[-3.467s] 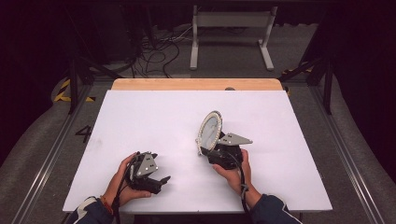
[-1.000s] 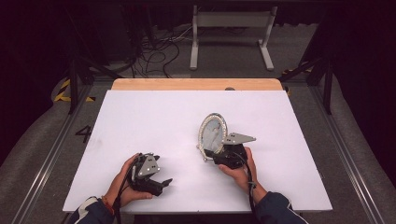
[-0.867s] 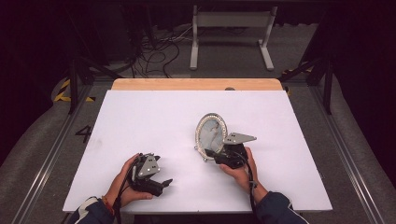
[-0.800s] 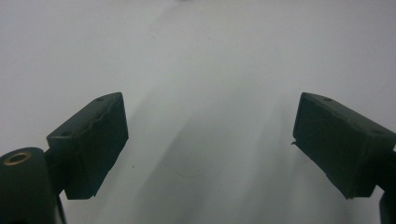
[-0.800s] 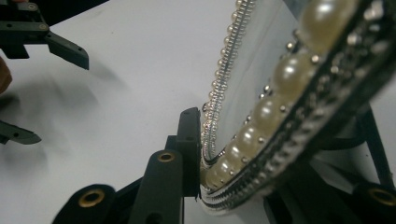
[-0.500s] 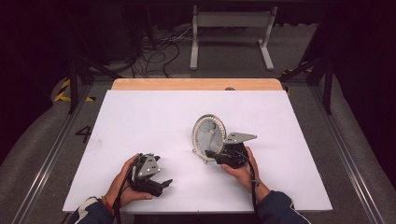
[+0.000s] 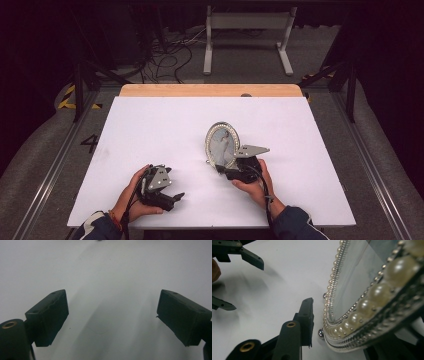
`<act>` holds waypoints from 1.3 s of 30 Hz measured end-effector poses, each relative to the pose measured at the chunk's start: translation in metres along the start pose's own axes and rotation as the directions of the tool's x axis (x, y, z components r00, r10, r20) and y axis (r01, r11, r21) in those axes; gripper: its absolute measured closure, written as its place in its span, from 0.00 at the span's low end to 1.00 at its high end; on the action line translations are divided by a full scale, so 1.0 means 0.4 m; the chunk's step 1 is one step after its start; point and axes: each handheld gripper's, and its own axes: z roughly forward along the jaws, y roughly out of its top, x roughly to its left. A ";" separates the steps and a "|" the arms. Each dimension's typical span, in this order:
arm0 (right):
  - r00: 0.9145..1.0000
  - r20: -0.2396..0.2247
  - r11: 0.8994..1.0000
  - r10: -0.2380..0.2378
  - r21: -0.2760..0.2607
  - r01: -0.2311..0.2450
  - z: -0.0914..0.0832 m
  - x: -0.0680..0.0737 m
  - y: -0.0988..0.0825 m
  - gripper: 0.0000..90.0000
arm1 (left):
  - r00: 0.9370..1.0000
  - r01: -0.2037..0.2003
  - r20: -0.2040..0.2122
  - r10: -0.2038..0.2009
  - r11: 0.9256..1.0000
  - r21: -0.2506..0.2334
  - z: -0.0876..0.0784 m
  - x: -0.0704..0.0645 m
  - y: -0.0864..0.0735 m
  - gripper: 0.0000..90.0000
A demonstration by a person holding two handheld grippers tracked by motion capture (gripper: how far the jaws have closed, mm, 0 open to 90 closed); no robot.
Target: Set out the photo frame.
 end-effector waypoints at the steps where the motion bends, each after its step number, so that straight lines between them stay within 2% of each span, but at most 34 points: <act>1: 1.000 0.003 1.000 -0.002 -0.002 0.002 0.002 0.002 -0.001 0.70 | 1.000 -0.002 0.001 0.002 1.000 0.001 0.000 0.000 0.000 0.12; 3: 1.000 0.009 1.000 0.002 -0.006 -0.002 0.003 0.003 -0.003 0.72 | 1.000 -0.002 0.004 0.002 1.000 0.004 0.000 -0.002 0.000 0.12; 7: 1.000 0.022 1.000 0.014 -0.007 -0.013 0.001 -0.004 -0.004 0.84 | 1.000 -0.006 0.004 0.006 1.000 0.006 0.001 -0.001 0.000 0.12; 11: 1.000 0.005 1.000 0.011 -0.001 -0.011 -0.001 -0.011 -0.004 0.85 | 1.000 -0.004 0.004 0.004 1.000 0.005 0.000 -0.001 0.000 0.12; 18: 0.997 -0.073 0.999 0.002 0.037 0.001 -0.015 -0.029 0.000 0.87 | 1.000 -0.010 0.003 0.010 1.000 0.006 -0.004 -0.001 0.000 0.12; 24: 0.997 -0.082 0.999 -0.006 0.047 0.010 -0.020 -0.031 -0.001 0.87 | 1.000 -0.010 0.007 0.010 1.000 0.010 -0.004 -0.002 0.001 0.12; 28: 0.998 -0.061 0.999 -0.025 0.045 0.028 -0.023 -0.027 -0.002 0.85 | 1.000 -0.013 0.007 0.013 1.000 0.015 -0.003 -0.002 0.000 0.12; 34: 0.999 -0.036 0.999 -0.033 0.028 0.034 -0.043 -0.024 0.002 0.74 | 1.000 -0.007 0.003 0.007 1.000 0.012 0.000 0.000 0.001 0.12; 39: 0.997 -0.001 0.997 -0.074 0.024 0.074 -0.073 -0.012 0.008 0.69 | 1.000 0.005 -0.014 -0.005 1.000 0.004 -0.001 0.010 0.006 0.13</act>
